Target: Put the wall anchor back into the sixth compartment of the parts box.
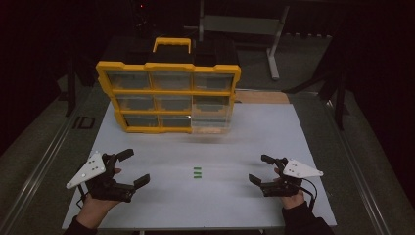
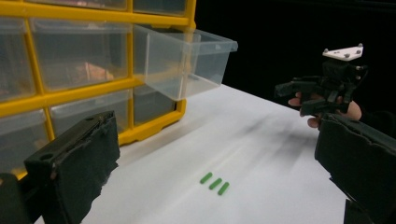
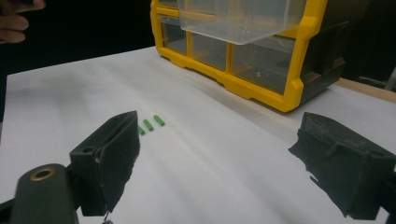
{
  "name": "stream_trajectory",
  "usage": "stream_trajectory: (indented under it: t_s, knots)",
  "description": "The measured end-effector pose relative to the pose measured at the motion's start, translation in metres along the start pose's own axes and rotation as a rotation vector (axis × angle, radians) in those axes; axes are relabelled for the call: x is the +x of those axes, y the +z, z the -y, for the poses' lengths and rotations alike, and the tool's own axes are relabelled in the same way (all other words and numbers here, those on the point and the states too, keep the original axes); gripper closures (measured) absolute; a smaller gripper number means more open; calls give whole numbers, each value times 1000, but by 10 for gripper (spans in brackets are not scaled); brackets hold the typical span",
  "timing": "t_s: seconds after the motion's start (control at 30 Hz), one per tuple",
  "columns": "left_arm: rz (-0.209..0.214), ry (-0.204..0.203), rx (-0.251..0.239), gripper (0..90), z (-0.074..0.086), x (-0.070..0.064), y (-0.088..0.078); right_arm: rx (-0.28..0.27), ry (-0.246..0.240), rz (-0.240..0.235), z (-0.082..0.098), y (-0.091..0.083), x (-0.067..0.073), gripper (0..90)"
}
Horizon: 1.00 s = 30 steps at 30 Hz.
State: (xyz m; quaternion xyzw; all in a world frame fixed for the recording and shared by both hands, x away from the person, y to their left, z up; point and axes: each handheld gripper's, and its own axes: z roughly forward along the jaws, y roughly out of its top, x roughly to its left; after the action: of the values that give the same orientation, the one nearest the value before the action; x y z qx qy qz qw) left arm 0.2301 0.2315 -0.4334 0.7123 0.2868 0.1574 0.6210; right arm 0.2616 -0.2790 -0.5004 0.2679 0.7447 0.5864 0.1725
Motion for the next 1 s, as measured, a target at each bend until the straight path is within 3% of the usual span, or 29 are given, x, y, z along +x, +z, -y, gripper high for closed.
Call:
stream_trajectory:
  t_s: [0.5, 1.0]
  knots:
    - [66, 56, 41, 6, -15, 6, 38, -10, 1, -8, -1, 0, 1, 135]
    - [132, 86, 100, 84, -6, 4, 83, -2, 5, -16, 0, 1, 1, 135]
